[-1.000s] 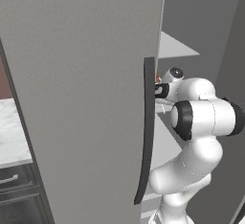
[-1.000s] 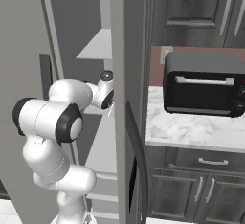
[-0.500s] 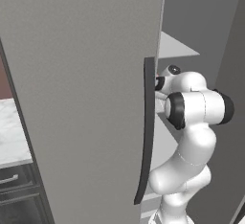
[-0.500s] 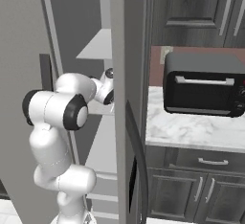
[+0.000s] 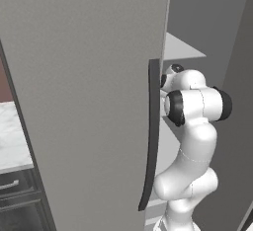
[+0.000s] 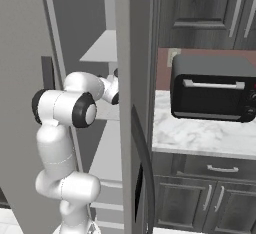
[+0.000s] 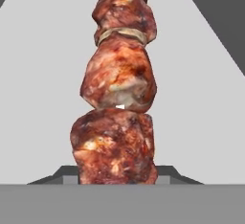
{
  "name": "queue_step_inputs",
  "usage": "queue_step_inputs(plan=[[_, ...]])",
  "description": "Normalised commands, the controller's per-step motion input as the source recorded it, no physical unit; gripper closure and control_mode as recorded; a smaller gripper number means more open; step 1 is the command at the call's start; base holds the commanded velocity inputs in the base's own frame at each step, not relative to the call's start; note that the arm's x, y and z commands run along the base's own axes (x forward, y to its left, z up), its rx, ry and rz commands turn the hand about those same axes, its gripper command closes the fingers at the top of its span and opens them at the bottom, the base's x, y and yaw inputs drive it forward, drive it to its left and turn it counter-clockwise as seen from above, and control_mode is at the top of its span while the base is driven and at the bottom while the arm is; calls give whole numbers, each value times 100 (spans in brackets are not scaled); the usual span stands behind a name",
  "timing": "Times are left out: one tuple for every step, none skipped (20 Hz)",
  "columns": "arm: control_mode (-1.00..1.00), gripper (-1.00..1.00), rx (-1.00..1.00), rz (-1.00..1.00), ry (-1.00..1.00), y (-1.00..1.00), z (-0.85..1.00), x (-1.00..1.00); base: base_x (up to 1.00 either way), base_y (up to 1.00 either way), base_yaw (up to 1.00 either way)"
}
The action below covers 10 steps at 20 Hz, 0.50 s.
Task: Store the kebab skewer in the freezer for long-term storage. Close the freezer door after placing the cooked food.
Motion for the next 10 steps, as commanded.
queue_step_inputs(plan=[[-100,100,-3,0,0,0,-24,19,0,0,0],[-100,100,-2,0,0,0,-22,20,0,0,0],[-100,100,0,0,0,0,-20,29,0,0,0],[-100,100,0,0,0,0,-21,35,0,0,0],[-100,100,0,0,0,0,-9,39,0,0,0],[-100,100,0,0,0,0,-12,43,0,0,0],[-100,100,0,0,0,0,-18,41,0,0,0],[-100,100,0,0,0,0,-14,34,0,0,0],[-100,100,0,0,0,0,-11,17,0,0,0],[-100,100,0,0,0,0,-7,2,0,0,0]])
